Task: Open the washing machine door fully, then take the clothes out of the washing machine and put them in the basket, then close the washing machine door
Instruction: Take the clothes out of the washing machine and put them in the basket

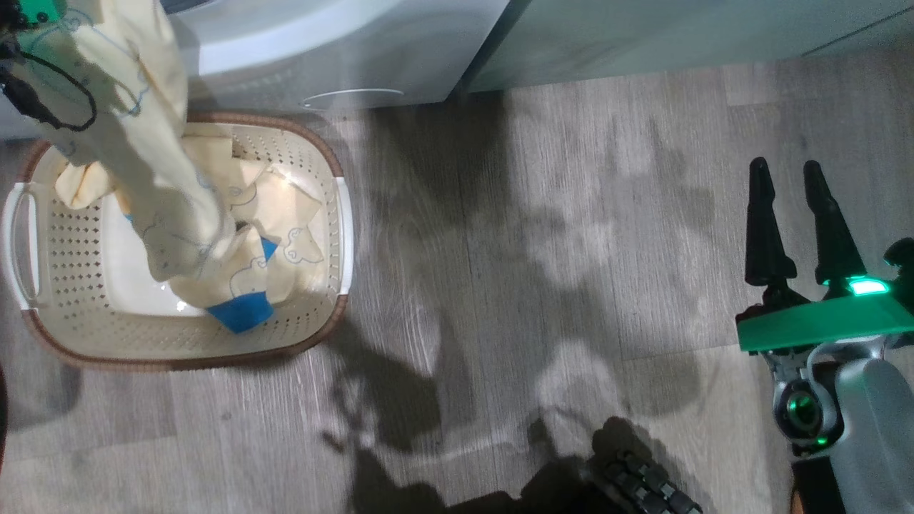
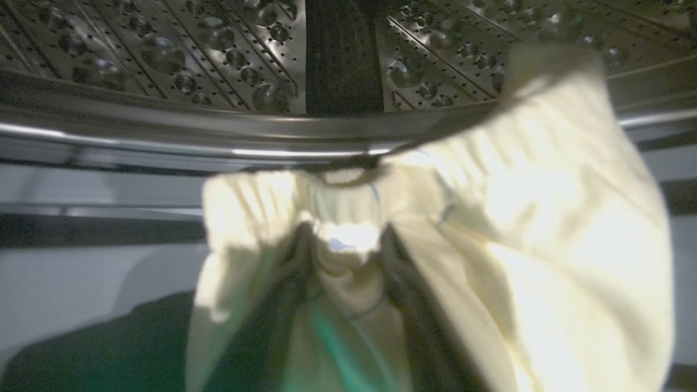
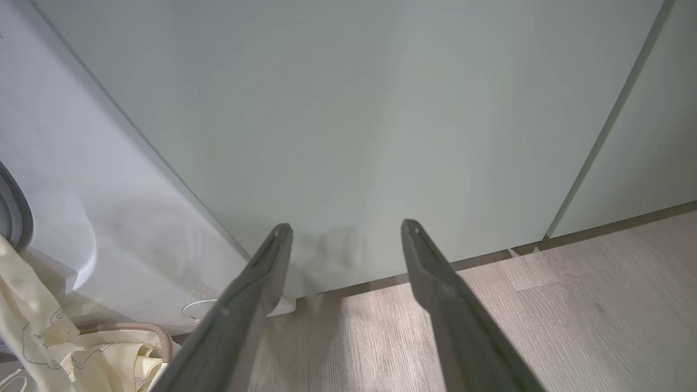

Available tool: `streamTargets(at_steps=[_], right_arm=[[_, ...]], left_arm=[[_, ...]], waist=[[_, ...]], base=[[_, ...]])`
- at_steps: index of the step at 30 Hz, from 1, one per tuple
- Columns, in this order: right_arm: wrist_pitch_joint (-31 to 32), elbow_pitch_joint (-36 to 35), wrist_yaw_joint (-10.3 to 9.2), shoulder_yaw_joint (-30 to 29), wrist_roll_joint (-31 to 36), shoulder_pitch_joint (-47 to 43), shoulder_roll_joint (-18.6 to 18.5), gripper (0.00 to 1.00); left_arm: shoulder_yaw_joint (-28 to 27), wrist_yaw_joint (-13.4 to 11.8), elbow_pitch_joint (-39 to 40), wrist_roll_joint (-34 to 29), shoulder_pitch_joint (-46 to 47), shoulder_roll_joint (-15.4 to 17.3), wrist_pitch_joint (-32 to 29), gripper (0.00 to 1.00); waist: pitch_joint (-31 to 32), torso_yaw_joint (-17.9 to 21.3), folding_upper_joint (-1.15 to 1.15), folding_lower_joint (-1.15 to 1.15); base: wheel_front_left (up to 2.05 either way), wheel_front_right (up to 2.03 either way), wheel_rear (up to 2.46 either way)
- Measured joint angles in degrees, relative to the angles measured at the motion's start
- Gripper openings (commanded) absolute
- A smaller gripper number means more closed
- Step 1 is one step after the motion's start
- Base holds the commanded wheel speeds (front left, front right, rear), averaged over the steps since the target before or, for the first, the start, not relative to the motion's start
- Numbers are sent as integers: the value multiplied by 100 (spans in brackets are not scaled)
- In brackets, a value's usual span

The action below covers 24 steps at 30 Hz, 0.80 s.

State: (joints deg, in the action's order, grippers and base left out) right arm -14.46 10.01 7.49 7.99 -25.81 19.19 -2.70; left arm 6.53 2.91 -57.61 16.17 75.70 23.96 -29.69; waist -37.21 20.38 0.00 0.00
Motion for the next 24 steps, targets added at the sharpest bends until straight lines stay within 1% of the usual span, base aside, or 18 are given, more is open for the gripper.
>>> streamTargets(at_steps=[1,6,9,12,14,16,20,24], right_arm=[[0,0,0,-3,-1,0,-1,100],[0,13,0,-15,-31,2,0,100],[0,35,0,-42,-29,0,0,100],[0,52,0,-87,27,-14,-1,100],[0,64,0,-123,65,-37,-1,100],[0,69,0,-166,101,-88,0,100],[0,113,0,-250,226,-352,-1,100],[0,151,0,-319,307,-511,-1,100]], left_arm=[[30,3,-22,-1,8,1,32,0],[97,170,-160,10,8,-27,175,0],[100,259,-221,158,-44,-92,294,0],[133,350,-201,253,-203,-193,456,0],[137,358,-129,371,-363,-289,564,0],[174,407,7,472,-575,-376,668,0],[267,423,523,693,-1323,-544,1063,0],[229,443,939,909,-2125,-684,1330,0]], waist=[[-6,-8,0,0],[51,-56,0,0],[149,-99,0,0],[287,-158,0,0],[393,-212,0,0],[514,-272,0,0],[864,-443,0,-1],[1162,-602,0,-1]], base=[[0,0,0],[0,0,0],[0,0,0],[0,0,0],[0,0,0],[0,0,0],[0,0,0],[0,0,0]])
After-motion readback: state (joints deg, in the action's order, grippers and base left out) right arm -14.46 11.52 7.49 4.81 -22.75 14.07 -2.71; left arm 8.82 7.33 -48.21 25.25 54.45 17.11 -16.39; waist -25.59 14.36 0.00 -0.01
